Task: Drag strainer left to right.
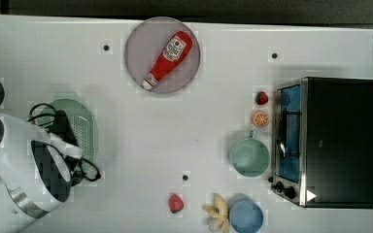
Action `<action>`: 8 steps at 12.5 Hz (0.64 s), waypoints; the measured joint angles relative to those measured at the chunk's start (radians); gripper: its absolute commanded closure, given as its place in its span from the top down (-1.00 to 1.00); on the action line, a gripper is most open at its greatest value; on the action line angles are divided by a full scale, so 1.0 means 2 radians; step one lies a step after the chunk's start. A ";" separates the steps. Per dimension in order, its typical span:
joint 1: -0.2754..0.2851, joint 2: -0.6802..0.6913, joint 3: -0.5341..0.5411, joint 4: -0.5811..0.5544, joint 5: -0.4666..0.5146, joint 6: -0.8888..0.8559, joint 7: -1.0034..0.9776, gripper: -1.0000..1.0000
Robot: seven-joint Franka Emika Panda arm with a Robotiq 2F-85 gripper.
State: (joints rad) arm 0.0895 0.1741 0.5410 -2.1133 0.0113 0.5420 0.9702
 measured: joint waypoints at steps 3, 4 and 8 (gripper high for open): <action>0.006 0.076 0.022 0.018 -0.024 0.070 0.085 1.00; 0.008 0.096 0.018 0.018 -0.026 0.087 0.098 1.00; 0.004 0.173 -0.014 0.005 -0.034 0.209 0.134 1.00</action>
State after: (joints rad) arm 0.0979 0.5210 0.5132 -2.1035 -0.0575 0.9604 1.2383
